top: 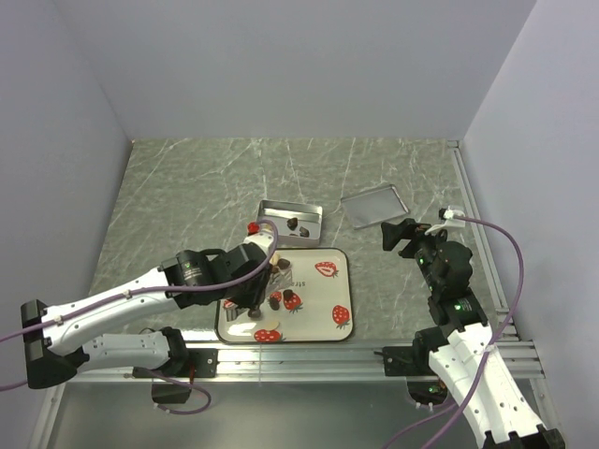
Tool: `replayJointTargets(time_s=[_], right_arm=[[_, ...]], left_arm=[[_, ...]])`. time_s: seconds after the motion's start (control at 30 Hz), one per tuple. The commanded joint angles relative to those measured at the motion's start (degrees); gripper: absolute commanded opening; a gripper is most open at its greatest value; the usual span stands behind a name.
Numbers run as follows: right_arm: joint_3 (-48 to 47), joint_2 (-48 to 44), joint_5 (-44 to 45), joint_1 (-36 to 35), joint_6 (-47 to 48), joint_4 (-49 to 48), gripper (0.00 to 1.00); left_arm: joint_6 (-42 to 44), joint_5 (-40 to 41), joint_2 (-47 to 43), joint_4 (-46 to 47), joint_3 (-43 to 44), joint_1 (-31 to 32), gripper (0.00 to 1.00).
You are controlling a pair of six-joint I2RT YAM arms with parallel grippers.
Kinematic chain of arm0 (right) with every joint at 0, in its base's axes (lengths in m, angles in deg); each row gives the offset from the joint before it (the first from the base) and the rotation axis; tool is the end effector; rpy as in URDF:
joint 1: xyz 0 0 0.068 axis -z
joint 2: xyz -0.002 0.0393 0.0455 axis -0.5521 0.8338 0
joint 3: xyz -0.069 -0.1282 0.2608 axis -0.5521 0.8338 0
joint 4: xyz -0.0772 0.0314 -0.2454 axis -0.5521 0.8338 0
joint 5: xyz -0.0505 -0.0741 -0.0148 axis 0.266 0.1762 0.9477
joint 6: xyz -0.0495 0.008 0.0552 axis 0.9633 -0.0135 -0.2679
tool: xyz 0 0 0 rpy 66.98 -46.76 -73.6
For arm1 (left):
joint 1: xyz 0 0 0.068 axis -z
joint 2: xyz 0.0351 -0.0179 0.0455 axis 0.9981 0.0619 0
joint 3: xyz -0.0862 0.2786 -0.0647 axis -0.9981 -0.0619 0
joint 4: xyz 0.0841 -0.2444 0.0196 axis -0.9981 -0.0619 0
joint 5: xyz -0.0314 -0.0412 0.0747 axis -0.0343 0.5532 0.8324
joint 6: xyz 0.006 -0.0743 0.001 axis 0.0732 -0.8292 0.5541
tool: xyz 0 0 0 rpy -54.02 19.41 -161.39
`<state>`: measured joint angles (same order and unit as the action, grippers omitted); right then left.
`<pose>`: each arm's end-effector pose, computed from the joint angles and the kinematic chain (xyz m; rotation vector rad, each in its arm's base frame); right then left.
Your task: Pack the chocolate
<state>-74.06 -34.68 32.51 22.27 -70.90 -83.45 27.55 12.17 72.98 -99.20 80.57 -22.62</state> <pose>0.1464 0.0295 0.2740 0.1198 1.6953 0.4102 0.0974 -0.1651 0.3035 0.4908 2.5403 -0.3853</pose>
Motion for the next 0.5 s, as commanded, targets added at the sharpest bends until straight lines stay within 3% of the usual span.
replayJointTargets(time_s=[0.0,0.47], right_arm=[[0.1,0.6,-0.8,0.3,0.4,-2.9,0.94],[0.1,0.3,-0.8,0.3,0.4,-2.7,0.94]], left_arm=[[-2.3,1.0,0.2,-0.5,0.1,1.5,0.41],[-3.8,1.5,2.1,-2.3,0.3,4.5,0.41]])
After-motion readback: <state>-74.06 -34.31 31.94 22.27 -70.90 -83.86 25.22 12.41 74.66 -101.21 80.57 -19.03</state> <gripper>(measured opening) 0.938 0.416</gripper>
